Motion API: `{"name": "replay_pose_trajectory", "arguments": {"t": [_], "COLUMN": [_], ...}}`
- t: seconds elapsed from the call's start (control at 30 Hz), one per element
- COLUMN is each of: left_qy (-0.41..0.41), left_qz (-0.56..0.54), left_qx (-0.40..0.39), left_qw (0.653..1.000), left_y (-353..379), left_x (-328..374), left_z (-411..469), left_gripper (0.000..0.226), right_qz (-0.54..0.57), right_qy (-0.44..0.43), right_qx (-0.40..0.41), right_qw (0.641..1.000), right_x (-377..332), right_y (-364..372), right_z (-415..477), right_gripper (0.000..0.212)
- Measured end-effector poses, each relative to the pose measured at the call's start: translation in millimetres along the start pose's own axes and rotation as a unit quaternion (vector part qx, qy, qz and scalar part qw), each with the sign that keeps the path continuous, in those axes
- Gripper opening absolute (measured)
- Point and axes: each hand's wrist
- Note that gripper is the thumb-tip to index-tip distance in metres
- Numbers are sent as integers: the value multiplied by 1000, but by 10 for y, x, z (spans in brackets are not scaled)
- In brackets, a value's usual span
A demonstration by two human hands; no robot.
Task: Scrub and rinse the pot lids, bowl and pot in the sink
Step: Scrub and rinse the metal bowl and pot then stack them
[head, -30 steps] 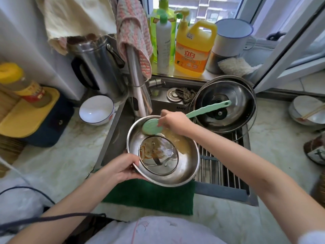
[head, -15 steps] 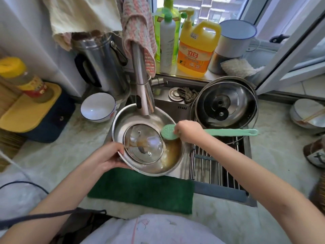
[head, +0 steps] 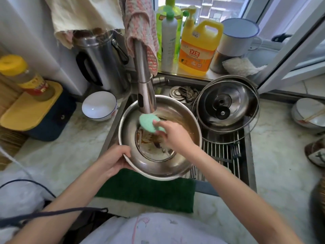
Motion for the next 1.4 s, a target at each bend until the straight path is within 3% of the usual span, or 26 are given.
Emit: {"name": "replay_pose_trajectory", "arguments": {"t": [0.07, 0.13, 0.27, 0.43, 0.6, 0.73, 0.8, 0.9, 1.07, 1.17, 1.27, 1.33, 1.4], "left_qy": [-15, -37, -27, -14, 5, 16, 20, 28, 32, 58, 92, 99, 108], "left_qz": [-4, -28, -26, -44, -69, -59, -57, -57, -115, -106, -71, -67, -79], "left_qx": [-18, -27, -29, -27, -20, -37, -43, -43, 11, 24, 41, 41, 50], "left_qw": [1000, 999, 999, 999, 997, 997, 997, 997, 993, 992, 992, 992, 990], "left_y": [26, 39, 70, 41, -17, -9, -14, 21, 57, 55, 58, 64, 85], "left_x": [-47, -104, -119, -124, -116, -97, -98, -103, -168, -194, -201, -206, -183], "left_z": [-1, 13, 34, 12, -5, -47, -53, -56, 9, 8, 27, 64, 74], "left_gripper": [46, 46, 45, 42, 31, 48, 42, 34, 32, 36, 72, 84, 75], "right_qz": [-29, -73, -145, -77, -182, -71, -107, -185, -274, -245, -150, -65, -39], "right_qy": [-64, -65, -3, -108, -15, -99, -116, -41, 78, 84, 66, 63, 77], "right_qx": [-86, -123, -8, -134, -16, -131, -129, -26, -76, -160, -258, -269, -267], "right_qw": [994, 988, 989, 982, 983, 984, 979, 982, 956, 952, 952, 959, 960], "right_x": [-117, -77, 116, -51, 245, 41, 17, 128, 103, 145, 36, -42, -37], "right_y": [-13, -91, -204, -147, -286, -205, -186, -222, -286, -406, -379, -303, -288], "right_z": [-35, 3, 76, -203, -150, -261, -248, -99, -168, -238, -336, -419, -414], "right_gripper": [38, 38, 41, 41, 45, 41, 40, 43, 53, 44, 40, 38, 38]}}
Point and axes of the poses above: each hand's wrist, its own z-axis towards the middle knuckle, its own y-axis out of the palm, x = y × z, and after that the axes turned 4 degrees about x, right-handed
